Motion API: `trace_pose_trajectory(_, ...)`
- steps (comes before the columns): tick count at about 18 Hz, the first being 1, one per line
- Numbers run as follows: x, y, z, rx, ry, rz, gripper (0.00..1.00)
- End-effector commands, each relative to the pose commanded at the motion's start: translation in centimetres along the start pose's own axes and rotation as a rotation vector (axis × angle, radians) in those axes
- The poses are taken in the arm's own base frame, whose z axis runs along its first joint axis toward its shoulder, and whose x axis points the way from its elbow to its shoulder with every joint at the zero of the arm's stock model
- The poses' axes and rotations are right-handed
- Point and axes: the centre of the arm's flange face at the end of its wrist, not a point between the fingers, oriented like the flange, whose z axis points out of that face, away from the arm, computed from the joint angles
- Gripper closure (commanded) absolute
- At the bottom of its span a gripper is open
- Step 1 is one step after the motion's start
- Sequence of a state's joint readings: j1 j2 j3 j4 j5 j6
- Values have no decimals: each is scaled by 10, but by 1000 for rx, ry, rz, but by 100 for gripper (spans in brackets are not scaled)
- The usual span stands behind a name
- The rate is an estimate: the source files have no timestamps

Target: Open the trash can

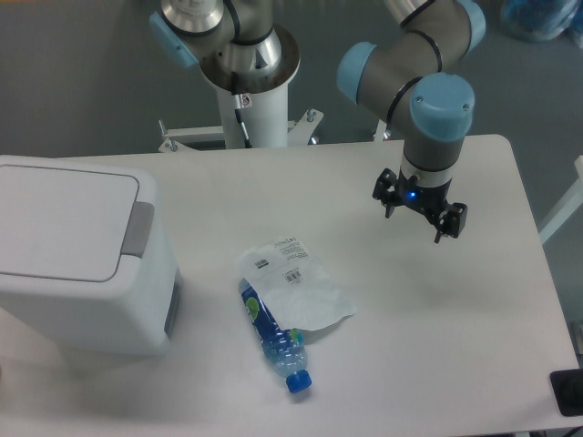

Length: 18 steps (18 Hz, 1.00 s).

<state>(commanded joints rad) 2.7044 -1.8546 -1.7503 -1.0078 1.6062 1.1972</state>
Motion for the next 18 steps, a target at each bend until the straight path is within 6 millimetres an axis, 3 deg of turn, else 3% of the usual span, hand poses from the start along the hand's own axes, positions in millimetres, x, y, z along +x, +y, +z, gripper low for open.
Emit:
trace_pose_trajectory(5,15,-27,-8,48,17,-32,0)
trace_pose_trajectory(9,38,-56,-33,110,47,-128,0)
trace_pose_trajectory(16,49,-102,-107,174,220,-240,0)
trace_pose_trajectory(18,57,-126,-134,202,238,-265,0)
